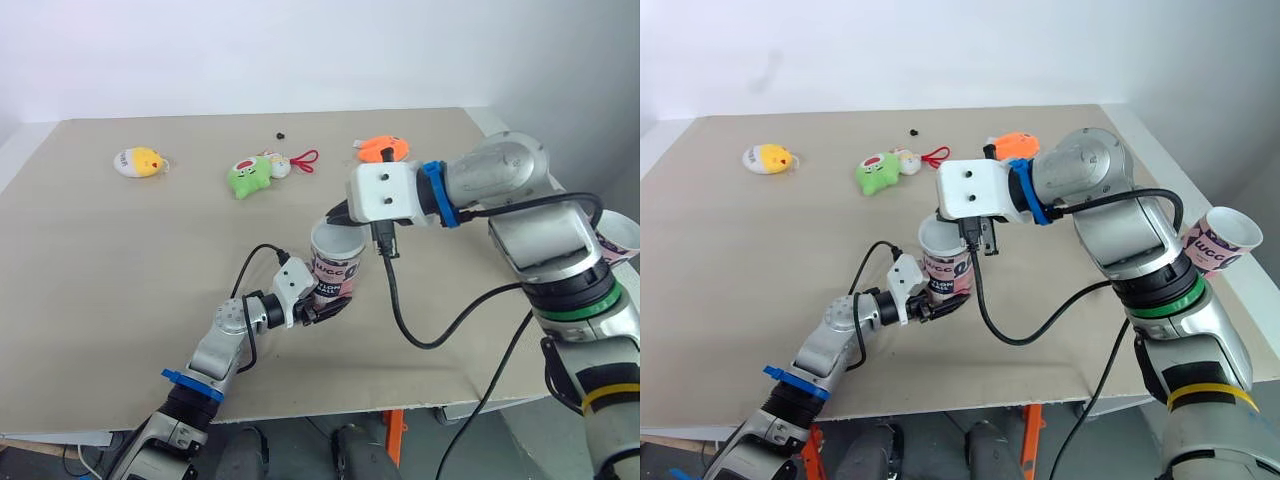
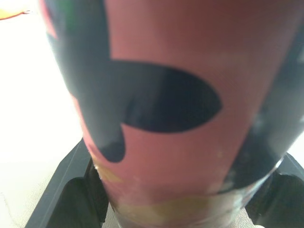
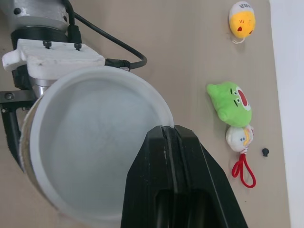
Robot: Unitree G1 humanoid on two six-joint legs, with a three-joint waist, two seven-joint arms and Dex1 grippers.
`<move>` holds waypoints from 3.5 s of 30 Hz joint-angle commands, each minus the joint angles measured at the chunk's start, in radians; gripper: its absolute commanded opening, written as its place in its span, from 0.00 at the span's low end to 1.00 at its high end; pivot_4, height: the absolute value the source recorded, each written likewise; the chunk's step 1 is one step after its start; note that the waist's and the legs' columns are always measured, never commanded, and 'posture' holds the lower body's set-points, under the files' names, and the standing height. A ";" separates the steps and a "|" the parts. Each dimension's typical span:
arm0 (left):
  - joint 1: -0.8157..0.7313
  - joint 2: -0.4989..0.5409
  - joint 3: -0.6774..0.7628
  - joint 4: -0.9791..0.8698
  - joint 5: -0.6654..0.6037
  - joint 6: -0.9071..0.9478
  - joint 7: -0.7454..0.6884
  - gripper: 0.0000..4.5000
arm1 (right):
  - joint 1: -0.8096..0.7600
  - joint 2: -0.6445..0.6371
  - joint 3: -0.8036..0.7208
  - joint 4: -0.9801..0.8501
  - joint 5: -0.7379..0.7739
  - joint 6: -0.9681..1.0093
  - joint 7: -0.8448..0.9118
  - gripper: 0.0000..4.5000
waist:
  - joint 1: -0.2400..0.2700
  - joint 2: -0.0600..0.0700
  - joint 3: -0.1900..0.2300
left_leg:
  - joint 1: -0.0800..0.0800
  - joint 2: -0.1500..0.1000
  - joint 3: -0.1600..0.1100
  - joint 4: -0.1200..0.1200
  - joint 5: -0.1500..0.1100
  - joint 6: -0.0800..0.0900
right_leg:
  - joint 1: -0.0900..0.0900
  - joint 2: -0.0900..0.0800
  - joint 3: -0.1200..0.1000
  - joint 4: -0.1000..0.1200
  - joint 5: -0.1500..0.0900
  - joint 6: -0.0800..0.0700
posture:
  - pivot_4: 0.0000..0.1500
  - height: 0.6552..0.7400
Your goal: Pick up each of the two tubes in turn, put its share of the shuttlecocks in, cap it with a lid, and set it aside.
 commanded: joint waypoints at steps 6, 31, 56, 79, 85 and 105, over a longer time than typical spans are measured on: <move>0.042 0.012 -0.032 0.048 0.025 0.053 0.000 0.66 | -0.040 0.027 -0.006 0.016 -0.011 -0.030 0.004 0.01 | 0.000 0.000 0.000 | 0.000 0.000 0.000 0.000 0.000 0.000 | 0.000 0.000 0.000 0.000 0.000 0.000 | 1.00 1.00; 0.042 0.008 -0.034 0.051 0.024 0.054 0.000 0.66 | -0.045 0.028 -0.016 -0.024 0.015 0.001 0.036 0.01 | 0.000 0.000 0.000 | 0.000 0.000 0.000 0.000 0.000 0.000 | 0.000 0.000 0.000 0.000 0.000 0.000 | 1.00 1.00; 0.043 0.010 -0.034 0.047 0.020 0.061 -0.006 0.66 | -0.143 0.058 -0.104 0.014 0.074 -0.003 -0.039 0.98 | 0.000 0.000 0.000 | 0.000 0.000 0.000 0.000 0.000 0.000 | 0.000 -0.001 0.000 0.000 0.000 0.000 | 1.00 1.00; 0.029 0.005 -0.033 0.065 0.021 0.052 -0.008 0.66 | -0.112 -0.100 0.005 -0.049 0.104 0.045 0.182 0.01 | 0.001 0.000 0.000 | 0.000 -0.001 -0.001 -0.001 0.000 0.000 | 0.000 -0.002 -0.001 -0.001 -0.001 0.000 | 1.00 1.00; 0.031 0.002 -0.033 0.063 0.021 0.051 -0.004 0.66 | -0.097 -0.103 0.028 -0.038 0.068 0.010 0.198 0.01 | 0.001 0.000 0.000 | -0.001 -0.001 0.000 -0.001 0.000 0.000 | 0.000 -0.002 -0.002 -0.001 0.000 0.000 | 1.00 1.00; 0.037 -0.003 -0.033 0.058 0.019 0.052 0.000 0.66 | -0.076 -0.075 0.051 -0.015 0.029 -0.021 0.206 0.01 | 0.001 0.000 0.000 | 0.000 -0.001 -0.001 -0.001 0.000 0.000 | 0.000 -0.003 -0.002 -0.001 -0.001 0.000 | 1.00 1.00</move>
